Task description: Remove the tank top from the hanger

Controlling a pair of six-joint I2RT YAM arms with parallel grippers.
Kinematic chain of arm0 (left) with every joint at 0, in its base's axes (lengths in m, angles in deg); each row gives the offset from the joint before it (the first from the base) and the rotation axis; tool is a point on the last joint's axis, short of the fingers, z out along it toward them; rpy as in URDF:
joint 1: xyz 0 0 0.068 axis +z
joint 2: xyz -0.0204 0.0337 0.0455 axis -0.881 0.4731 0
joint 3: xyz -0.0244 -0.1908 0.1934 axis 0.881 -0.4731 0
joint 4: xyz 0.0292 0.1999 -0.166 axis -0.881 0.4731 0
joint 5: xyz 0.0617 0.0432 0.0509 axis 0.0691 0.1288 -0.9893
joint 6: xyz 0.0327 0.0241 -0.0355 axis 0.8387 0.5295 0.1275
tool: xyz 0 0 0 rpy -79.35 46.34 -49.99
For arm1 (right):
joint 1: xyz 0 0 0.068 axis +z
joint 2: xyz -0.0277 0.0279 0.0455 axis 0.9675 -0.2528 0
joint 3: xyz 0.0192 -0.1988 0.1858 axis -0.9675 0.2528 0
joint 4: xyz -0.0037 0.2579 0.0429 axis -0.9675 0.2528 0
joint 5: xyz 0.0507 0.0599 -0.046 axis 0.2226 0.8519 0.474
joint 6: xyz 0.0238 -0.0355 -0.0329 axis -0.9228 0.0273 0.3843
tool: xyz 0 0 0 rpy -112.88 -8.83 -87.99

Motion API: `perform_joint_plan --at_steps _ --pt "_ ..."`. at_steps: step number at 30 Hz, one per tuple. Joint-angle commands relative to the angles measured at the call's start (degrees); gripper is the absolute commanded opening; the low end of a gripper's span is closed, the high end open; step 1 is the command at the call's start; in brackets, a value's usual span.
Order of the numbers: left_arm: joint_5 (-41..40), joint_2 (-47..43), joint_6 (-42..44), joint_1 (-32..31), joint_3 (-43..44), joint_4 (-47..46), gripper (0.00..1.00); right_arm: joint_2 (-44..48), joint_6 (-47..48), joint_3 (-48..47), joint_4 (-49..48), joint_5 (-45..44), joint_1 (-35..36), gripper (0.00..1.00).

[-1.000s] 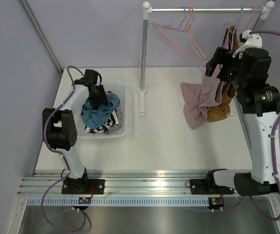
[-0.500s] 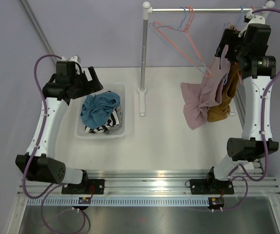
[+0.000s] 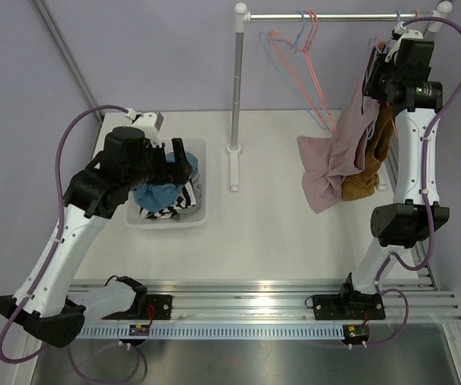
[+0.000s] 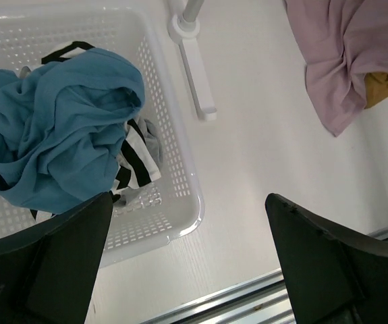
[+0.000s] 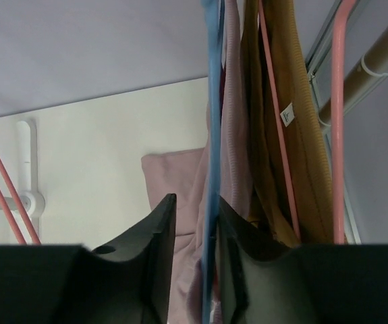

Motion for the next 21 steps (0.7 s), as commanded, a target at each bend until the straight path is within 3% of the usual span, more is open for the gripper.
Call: perform_joint_plan --at_steps 1,6,7,8,21 --pt "-4.96 -0.46 1.62 -3.00 -2.57 0.44 0.99 0.50 0.79 -2.73 -0.53 1.24 -0.08 0.33" --pt "-6.98 -2.13 1.36 -6.69 -7.22 -1.05 0.99 1.56 0.97 -2.64 -0.80 1.16 -0.08 0.13" --pt "-7.16 -2.66 1.36 -7.13 -7.93 -1.49 0.99 1.82 1.14 -2.81 -0.62 1.15 -0.08 0.02" --pt "-7.68 -3.01 1.19 -8.00 -8.46 -1.75 0.99 2.00 1.14 -2.90 -0.71 1.33 -0.08 0.00" --pt "-11.82 -5.39 -0.22 -14.25 -10.14 -1.23 0.99 4.89 -0.44 -9.58 0.87 4.84 -0.08 0.00"
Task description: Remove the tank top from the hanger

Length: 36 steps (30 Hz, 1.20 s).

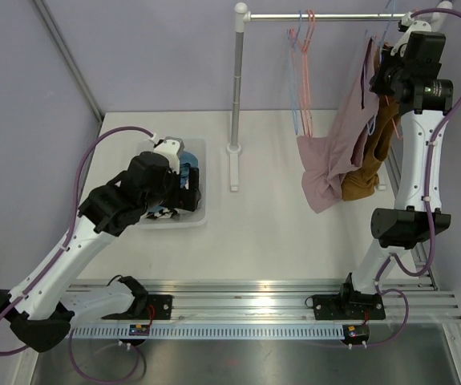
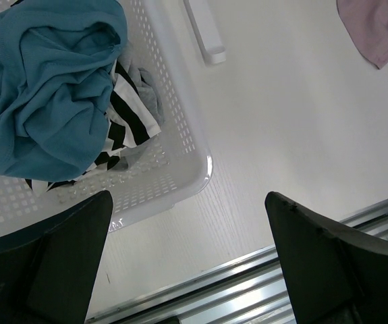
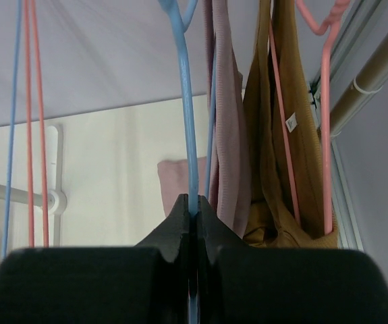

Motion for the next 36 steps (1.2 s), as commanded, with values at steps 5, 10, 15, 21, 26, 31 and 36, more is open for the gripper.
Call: perform_joint_plan --at_steps 5,10,15,21,26,31,36 --pt "-3.49 -1.76 -0.99 -3.33 2.40 -2.10 0.99 6.26 -1.12 -4.01 -2.65 4.90 -0.08 0.00" --pt "-2.53 -2.82 0.76 -5.79 3.54 -6.66 0.99 10.04 -2.17 -1.82 -0.37 9.20 -0.08 0.00" --pt "-0.42 -1.15 3.83 -8.43 6.44 -15.63 0.99 15.91 -3.93 4.14 2.98 14.21 -0.08 0.00" --pt "1.51 3.33 7.35 -11.77 11.80 -26.79 0.99 25.59 -4.11 15.93 4.91 20.72 -0.08 0.00" --pt "5.47 9.91 8.85 -12.92 17.33 -33.65 0.99 34.37 -4.99 24.80 5.79 24.49 -0.08 0.00" --pt "7.93 15.02 9.12 -13.09 19.71 -40.23 0.99 42.98 -6.39 32.36 5.62 30.02 -0.08 0.00" --pt "12.04 20.90 9.03 -13.44 23.05 -44.63 0.99 49.76 -7.80 37.21 5.53 33.03 0.18 0.00"
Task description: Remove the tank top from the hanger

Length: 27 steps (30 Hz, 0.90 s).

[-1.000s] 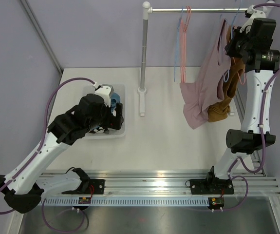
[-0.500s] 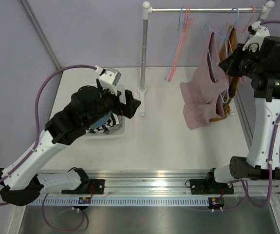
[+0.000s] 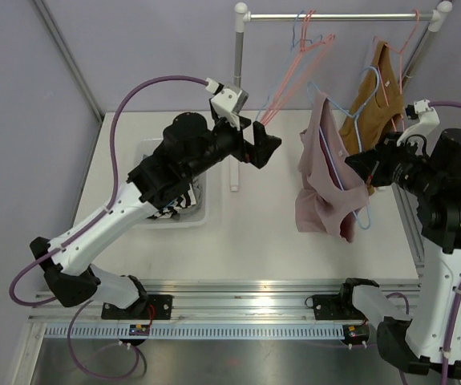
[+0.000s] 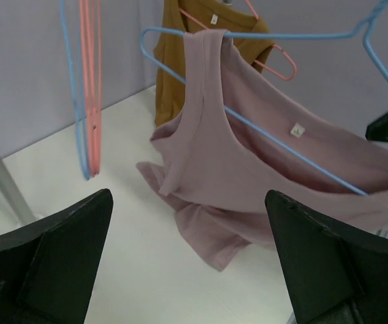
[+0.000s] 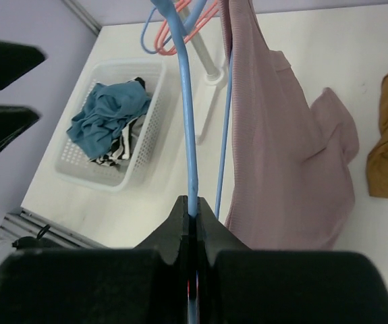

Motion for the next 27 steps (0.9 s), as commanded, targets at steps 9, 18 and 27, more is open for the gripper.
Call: perform_joint_plan --at_steps 9,18,27 --pt "5.85 10.00 4.92 -4.08 7.95 -10.36 0.99 9.38 -3.15 2.93 -3.04 8.24 3.78 0.00" --pt "1.20 15.89 7.03 -4.26 12.52 -7.72 0.68 10.27 -1.75 1.61 -0.14 6.13 9.14 0.00" --pt "-4.97 13.97 8.35 -4.26 9.98 -7.11 0.07 10.36 -0.43 3.98 -0.31 3.41 10.11 0.00"
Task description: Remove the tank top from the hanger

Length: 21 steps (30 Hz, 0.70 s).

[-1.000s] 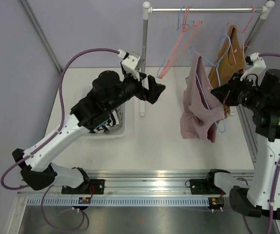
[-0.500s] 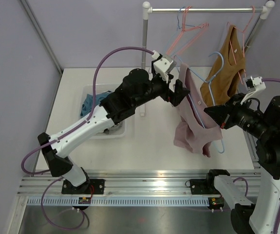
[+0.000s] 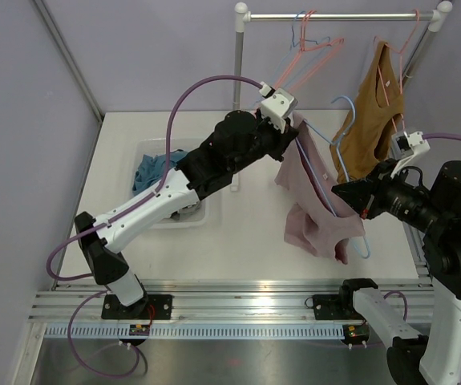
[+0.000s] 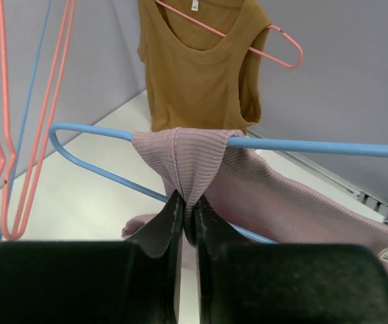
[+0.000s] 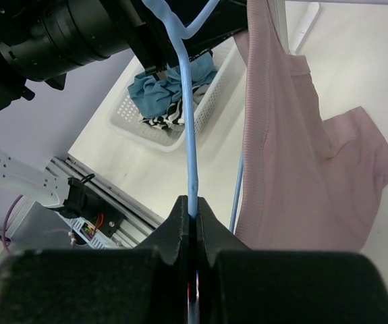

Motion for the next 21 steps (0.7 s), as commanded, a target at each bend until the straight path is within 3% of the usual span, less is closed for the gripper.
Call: perform_joint_plan --at_steps 1,5,9,11,17,21 --pt "-4.55 -3.11 0.81 0.02 -0.17 -2.17 0.00 -0.14 1.28 0.44 -2.67 -1.16 0.58 0.00" --pt "-14.90 -6.97 -0.95 0.11 -4.21 -2.09 0.00 0.12 4.17 1.23 -1.89 1.20 0.76 0.00" --pt "-30.89 -11.80 -7.43 1.86 -7.81 0.37 0.00 2.05 8.21 2.63 -0.48 2.44 4.52 0.00" --pt "-32.33 -14.35 -11.48 5.44 -8.78 4.04 0.00 2.84 10.84 2.99 0.57 2.35 7.33 0.00" --pt "-22.52 -16.82 -20.55 13.82 -8.08 11.36 0.00 6.45 12.18 5.09 -5.64 3.32 8.84 0.00" --pt "-10.57 -17.96 -18.90 14.17 -9.04 10.85 0.00 10.92 2.80 18.84 -28.45 6.04 8.84 0.00"
